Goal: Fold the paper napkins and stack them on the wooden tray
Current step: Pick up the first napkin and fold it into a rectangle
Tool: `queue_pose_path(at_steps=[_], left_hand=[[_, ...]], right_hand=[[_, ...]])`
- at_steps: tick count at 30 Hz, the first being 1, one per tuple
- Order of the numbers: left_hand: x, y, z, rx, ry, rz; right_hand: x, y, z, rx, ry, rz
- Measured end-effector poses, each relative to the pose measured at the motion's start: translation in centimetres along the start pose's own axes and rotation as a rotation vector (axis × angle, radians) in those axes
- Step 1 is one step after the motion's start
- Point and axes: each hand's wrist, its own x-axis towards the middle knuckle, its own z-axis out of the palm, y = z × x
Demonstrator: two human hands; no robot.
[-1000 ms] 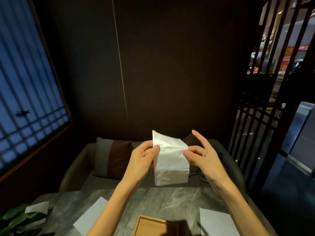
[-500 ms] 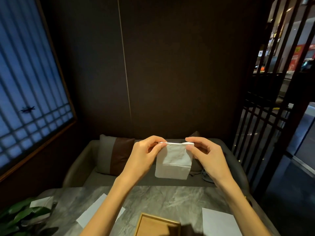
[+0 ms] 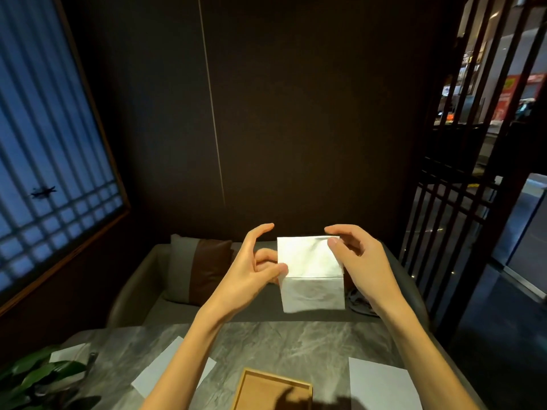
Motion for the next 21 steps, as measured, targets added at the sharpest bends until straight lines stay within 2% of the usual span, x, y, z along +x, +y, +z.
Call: queue_pose_path(at_steps=[2,7,10,12,16,18,21], left_hand=[[0.0,-0.2,0.1,0.007,0.043,0.027],[0.2,-0.3,0.4,0.049,0.143,0.107],[0.3,0.0,0.8,0.128,0.188,0.165],[0.2,0.0,0.9,0.184,0.131,0.165],[-0.3,0.0,0.9,0.224,-0.012,0.094],[-0.3,0.2,0.8,0.345,0.007,0.105],[-0.3,0.6,0.9,0.481,0.059,0.122]], right_hand=[[0.1,-0.1,-0.2,0.037,0.002,0.053],[-0.7,0.4,-1.1,0.121,-0.238,0.081],[-1.3,0.9,-1.0,0.052,-0.159,0.028],[-1.5,0.9,-1.0,0.017,-0.104,0.013],[-1.5,0.8,-1.6,-0.018,-0.230,0.044],[-1.5,0.6,-1.7,-0.157,-0.266,0.053],[-1.6,0.1,-1.7,-0.320,-0.216,-0.036]])
